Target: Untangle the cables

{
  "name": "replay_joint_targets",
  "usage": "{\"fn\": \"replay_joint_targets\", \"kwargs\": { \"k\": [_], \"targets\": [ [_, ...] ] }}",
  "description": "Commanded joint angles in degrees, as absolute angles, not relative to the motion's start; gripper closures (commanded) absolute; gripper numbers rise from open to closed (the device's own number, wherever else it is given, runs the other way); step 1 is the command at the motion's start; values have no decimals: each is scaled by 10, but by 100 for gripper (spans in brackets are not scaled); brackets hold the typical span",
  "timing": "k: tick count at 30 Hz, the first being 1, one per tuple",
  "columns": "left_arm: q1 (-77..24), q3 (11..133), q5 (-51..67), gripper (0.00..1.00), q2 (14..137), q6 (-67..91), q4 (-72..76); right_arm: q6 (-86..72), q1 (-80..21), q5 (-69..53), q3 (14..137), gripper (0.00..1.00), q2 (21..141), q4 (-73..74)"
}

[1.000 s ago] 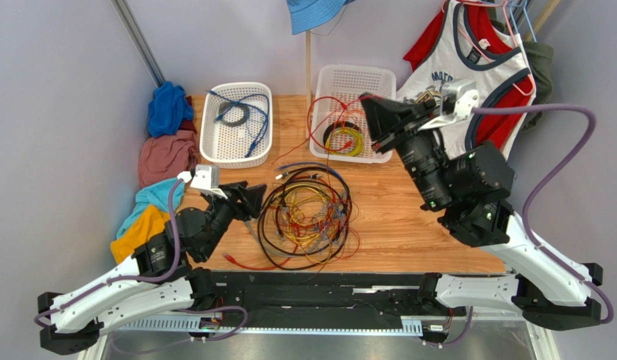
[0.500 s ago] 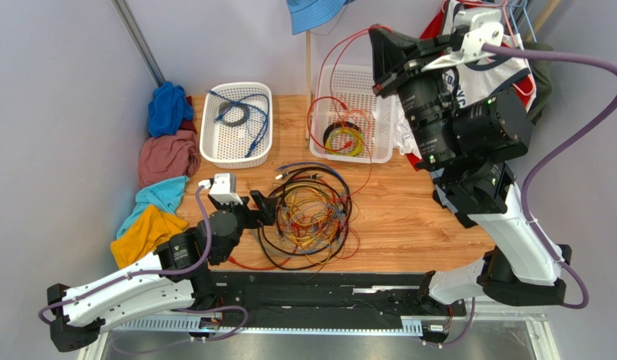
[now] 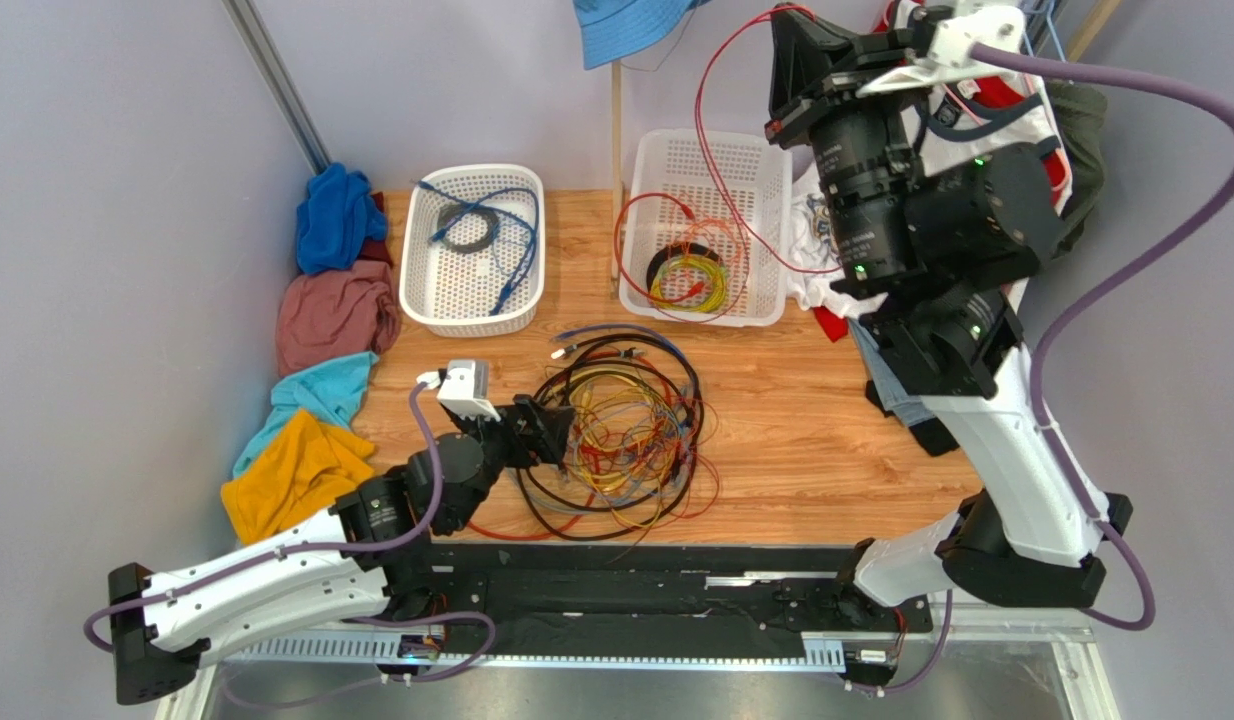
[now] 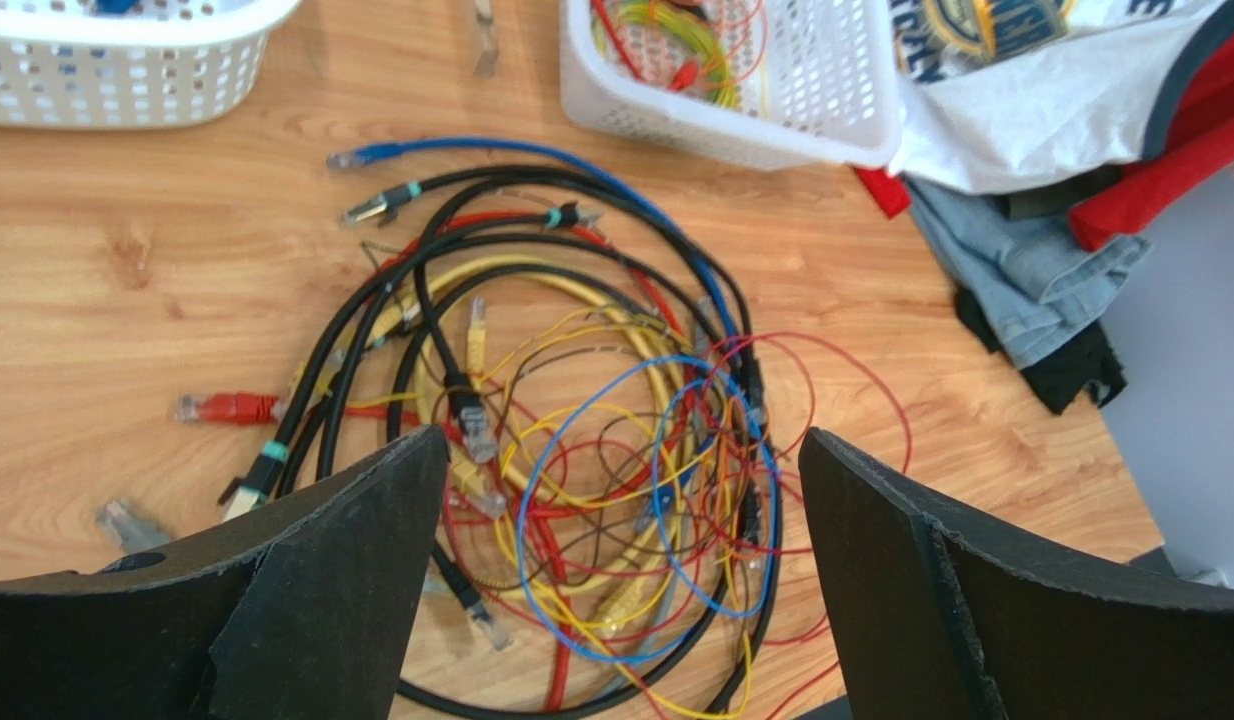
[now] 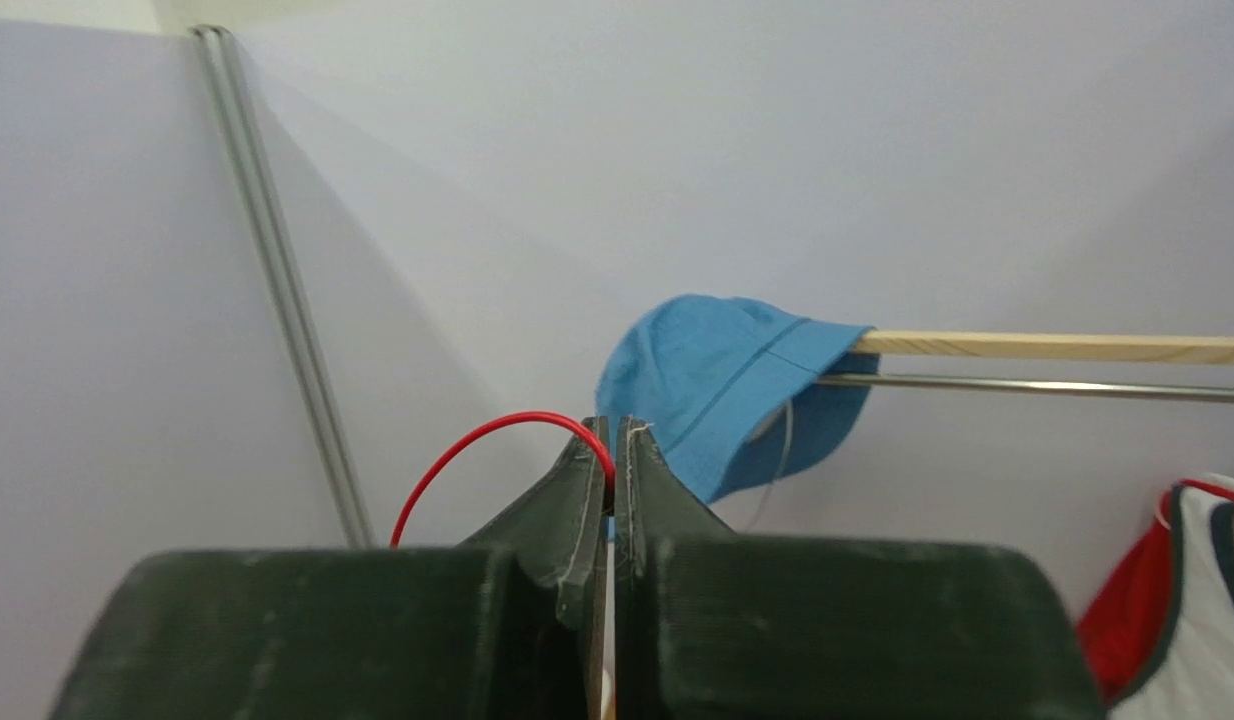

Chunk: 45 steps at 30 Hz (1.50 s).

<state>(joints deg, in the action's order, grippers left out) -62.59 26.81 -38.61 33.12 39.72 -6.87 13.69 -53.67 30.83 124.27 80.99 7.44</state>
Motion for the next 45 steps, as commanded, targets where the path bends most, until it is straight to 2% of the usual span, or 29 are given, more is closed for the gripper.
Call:
{"fn": "replay_joint_targets", "kwargs": {
  "k": [1, 8, 18, 24, 32, 33, 34, 35, 37, 40, 42, 45],
  "targets": [
    [-626, 262, -366, 5, 341, 476, -125, 62, -446, 282, 1200, 100, 826, 110],
    [-626, 197, -314, 9, 302, 551, -136, -47, -331, 217, 1159, 100, 881, 131],
    [-626, 141, -293, 12, 237, 601, -166, -121, -230, 145, 1235, 100, 1026, 89],
    [-626, 142, -300, 13, 254, 596, -177, -156, -186, 117, 1241, 100, 1112, 64],
    [-626, 147, -316, 14, 267, 586, -178, -175, -178, 144, 1200, 100, 1209, 91],
    [-626, 148, -316, 14, 269, 584, -176, -182, -177, 142, 1211, 93, 1222, 104],
    [-626, 150, -316, 14, 272, 584, -173, -185, -176, 134, 1229, 66, 1236, 140],
    [-626, 152, -314, 14, 277, 583, -174, -190, -176, 136, 1272, 52, 1264, 165],
    [-625, 161, -310, 14, 284, 582, -177, -200, -175, 146, 1300, 36, 1283, 211],
    [-626, 175, -311, 14, 291, 579, -187, -219, -176, 162, 1246, 28, 1248, 174],
    [-626, 182, -321, 14, 288, 571, -189, -228, -179, 160, 1163, 26, 1186, 134],
    [-626, 206, -343, 13, 283, 549, -195, -246, -189, 156, 1103, 24, 1108, 92]
  ]
}}
